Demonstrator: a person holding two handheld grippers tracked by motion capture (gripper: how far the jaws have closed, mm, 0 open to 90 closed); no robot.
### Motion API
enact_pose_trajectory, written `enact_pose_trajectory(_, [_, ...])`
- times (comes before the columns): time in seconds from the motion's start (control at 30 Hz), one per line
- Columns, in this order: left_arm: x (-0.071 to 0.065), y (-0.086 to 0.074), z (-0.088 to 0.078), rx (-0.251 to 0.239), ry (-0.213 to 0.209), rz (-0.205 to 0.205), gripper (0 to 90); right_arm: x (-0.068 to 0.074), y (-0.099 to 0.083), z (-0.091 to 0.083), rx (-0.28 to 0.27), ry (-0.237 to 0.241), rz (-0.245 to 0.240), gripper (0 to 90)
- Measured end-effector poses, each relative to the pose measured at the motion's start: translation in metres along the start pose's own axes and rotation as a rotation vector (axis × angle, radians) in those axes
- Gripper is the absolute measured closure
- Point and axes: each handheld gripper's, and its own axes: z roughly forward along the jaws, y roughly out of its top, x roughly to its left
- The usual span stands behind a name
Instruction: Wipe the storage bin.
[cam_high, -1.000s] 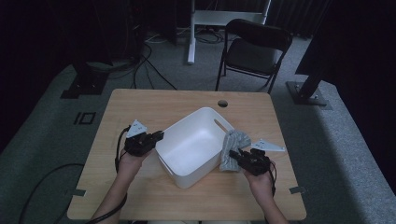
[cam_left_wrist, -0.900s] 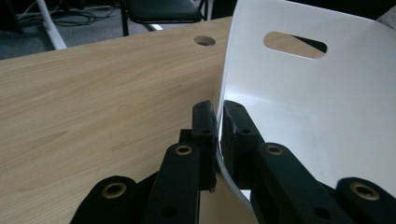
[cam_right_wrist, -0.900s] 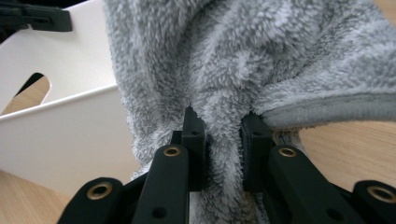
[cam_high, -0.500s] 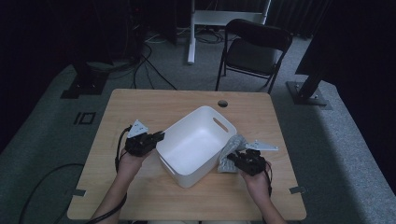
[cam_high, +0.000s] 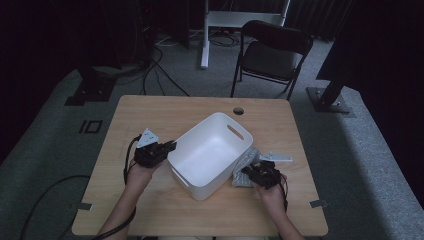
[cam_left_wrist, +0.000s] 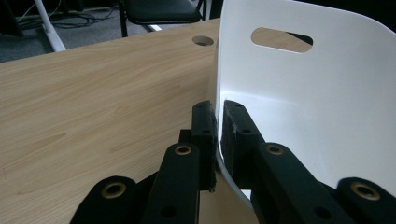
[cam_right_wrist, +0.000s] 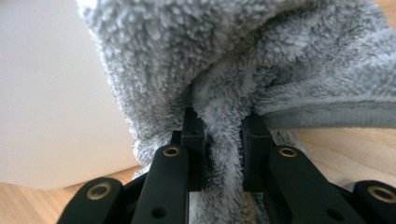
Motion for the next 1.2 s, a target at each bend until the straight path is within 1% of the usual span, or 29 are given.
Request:
enact_pose_trajectory(0.1, [0.0, 0.0, 0.0, 0.002, 0.002, 0.002, 83.7, -0.001, -0.002, 0.004, 0.01, -0.008, 0.002, 76.0])
enact_pose_trajectory(0.27, [-0.001, 0.0, 0.0, 0.003, 0.004, 0.003, 83.6, -0.006, -0.008, 0.015, 0.045, -0.028, 0.009, 76.0])
enact_pose_trajectory(0.4, [-0.001, 0.0, 0.0, 0.003, 0.005, 0.002, 83.5, -0.011, -0.013, 0.024, 0.074, -0.027, 0.023, 76.0])
enact_pose_trajectory(0.43, [-0.001, 0.0, 0.0, 0.002, 0.008, 0.0, 83.5, -0.012, -0.013, 0.024, 0.075, -0.023, 0.031, 75.9])
enact_pose_trajectory(0.5, [-0.002, 0.0, 0.0, 0.001, 0.016, -0.005, 83.5, -0.012, -0.012, 0.022, 0.078, -0.022, 0.031, 76.0])
enact_pose_trajectory(0.57, [-0.003, 0.0, 0.001, 0.0, 0.026, -0.013, 83.5, -0.013, -0.011, 0.017, 0.072, -0.013, 0.036, 76.0])
enact_pose_trajectory(0.63, [-0.004, 0.001, 0.001, 0.003, 0.036, -0.015, 83.7, -0.015, -0.008, 0.008, 0.048, -0.015, 0.033, 76.0])
enact_pose_trajectory(0.67, [-0.004, 0.001, 0.001, 0.003, 0.036, -0.015, 83.8, -0.015, -0.008, 0.008, 0.048, -0.015, 0.033, 76.0])
enact_pose_trajectory(0.7, [-0.006, 0.001, 0.001, 0.003, 0.046, -0.012, 83.8, -0.017, -0.006, 0.001, 0.027, -0.022, 0.04, 76.0])
enact_pose_trajectory(0.73, [-0.006, 0.001, 0.002, 0.002, 0.05, -0.015, 84.0, -0.022, -0.001, -0.012, -0.018, -0.027, 0.06, 76.0])
enact_pose_trajectory(0.8, [-0.007, 0.001, 0.003, 0.0, 0.055, -0.016, 84.3, -0.027, 0.004, -0.031, -0.088, -0.014, 0.093, 76.0])
enact_pose_trajectory(0.83, [-0.008, 0.001, 0.003, 0.0, 0.058, -0.015, 84.5, -0.026, 0.008, -0.042, -0.131, 0.0, 0.094, 76.0])
enact_pose_trajectory(0.87, [-0.009, 0.001, 0.004, 0.001, 0.062, -0.013, 84.7, -0.024, 0.01, -0.05, -0.158, 0.012, 0.088, 76.0])
enact_pose_trajectory(0.93, [-0.009, 0.002, 0.004, 0.002, 0.062, -0.012, 84.9, -0.017, 0.015, -0.06, -0.192, 0.024, 0.068, 76.0])
enact_pose_trajectory(0.97, [-0.01, 0.002, 0.004, 0.003, 0.059, -0.011, 85.0, -0.012, 0.017, -0.064, -0.207, 0.032, 0.055, 76.0])
enact_pose_trajectory(1.03, [-0.01, 0.002, 0.005, 0.003, 0.056, -0.011, 85.0, -0.002, 0.02, -0.066, -0.214, 0.05, 0.027, 76.0])
enact_pose_trajectory(1.1, [-0.01, 0.002, 0.005, 0.006, 0.051, -0.007, 85.0, 0.009, 0.022, -0.062, -0.21, 0.056, -0.009, 76.0])
enact_pose_trajectory(1.17, [-0.009, 0.002, 0.005, 0.008, 0.046, -0.006, 85.0, 0.018, 0.023, -0.055, -0.204, 0.043, -0.05, 76.0])
enact_pose_trajectory(1.2, [-0.009, 0.002, 0.005, 0.008, 0.041, -0.004, 85.0, 0.021, 0.023, -0.05, -0.193, 0.039, -0.062, 76.0])
